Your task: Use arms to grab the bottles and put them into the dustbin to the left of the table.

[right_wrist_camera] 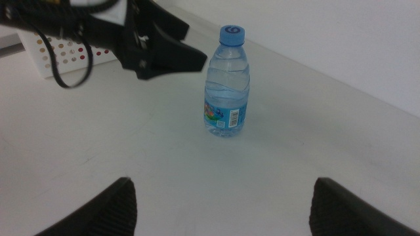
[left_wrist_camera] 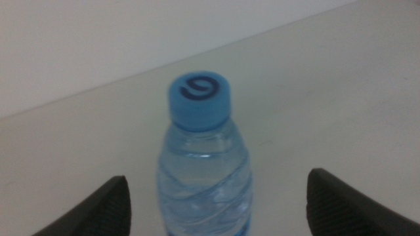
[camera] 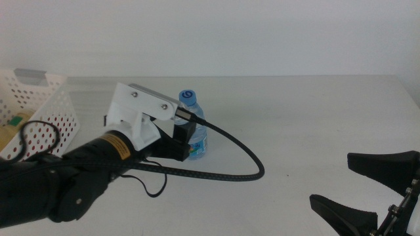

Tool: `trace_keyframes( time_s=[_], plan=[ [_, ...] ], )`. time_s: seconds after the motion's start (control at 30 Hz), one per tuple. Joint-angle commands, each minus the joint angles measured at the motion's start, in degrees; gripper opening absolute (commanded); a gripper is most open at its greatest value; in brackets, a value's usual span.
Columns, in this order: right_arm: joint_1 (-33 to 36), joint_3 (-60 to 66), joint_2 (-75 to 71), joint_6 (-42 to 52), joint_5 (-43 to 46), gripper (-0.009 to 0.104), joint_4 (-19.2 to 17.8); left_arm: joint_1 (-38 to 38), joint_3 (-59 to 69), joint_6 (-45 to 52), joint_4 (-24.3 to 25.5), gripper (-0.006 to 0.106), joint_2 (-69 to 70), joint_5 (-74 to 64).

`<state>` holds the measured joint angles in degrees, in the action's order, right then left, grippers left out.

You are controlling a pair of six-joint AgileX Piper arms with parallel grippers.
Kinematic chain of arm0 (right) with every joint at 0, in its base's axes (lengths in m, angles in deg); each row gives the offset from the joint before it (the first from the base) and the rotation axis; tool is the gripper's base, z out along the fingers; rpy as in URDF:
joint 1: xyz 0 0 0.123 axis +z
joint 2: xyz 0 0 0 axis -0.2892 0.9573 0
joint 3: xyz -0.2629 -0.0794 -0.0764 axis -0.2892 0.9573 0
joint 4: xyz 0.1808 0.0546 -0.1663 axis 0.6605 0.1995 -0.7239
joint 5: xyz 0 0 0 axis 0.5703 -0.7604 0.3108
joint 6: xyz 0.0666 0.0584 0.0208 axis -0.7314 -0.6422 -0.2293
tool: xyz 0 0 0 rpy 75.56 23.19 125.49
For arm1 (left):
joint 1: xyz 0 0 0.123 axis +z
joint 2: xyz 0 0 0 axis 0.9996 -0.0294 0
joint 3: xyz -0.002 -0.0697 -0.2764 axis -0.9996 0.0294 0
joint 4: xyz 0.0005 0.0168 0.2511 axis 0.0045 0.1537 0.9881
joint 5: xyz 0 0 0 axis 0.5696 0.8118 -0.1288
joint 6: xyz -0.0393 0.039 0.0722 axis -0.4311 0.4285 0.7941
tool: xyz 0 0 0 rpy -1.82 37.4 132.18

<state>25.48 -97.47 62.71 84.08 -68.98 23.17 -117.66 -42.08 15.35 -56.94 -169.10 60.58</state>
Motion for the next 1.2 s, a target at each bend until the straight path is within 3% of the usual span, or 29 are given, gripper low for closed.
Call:
trace_keyframes(
  time_s=[0.0,0.57,1.17],
  plan=[
    [0.05,-1.4,-0.3,0.67,3.89,0.069,-0.37,-0.2,-1.24,-4.37,2.4,0.085,-0.52,7.77],
    [0.05,-1.4,-0.3,0.67,3.89,0.069,-0.37,-0.14,-1.66,-4.67,1.47,0.087,-16.49,33.34],
    [0.05,-1.4,-0.3,0.67,3.89,0.069,-0.37,-0.14,-9.38,-4.33,-2.61,0.088,-24.51,32.71]
  ],
)
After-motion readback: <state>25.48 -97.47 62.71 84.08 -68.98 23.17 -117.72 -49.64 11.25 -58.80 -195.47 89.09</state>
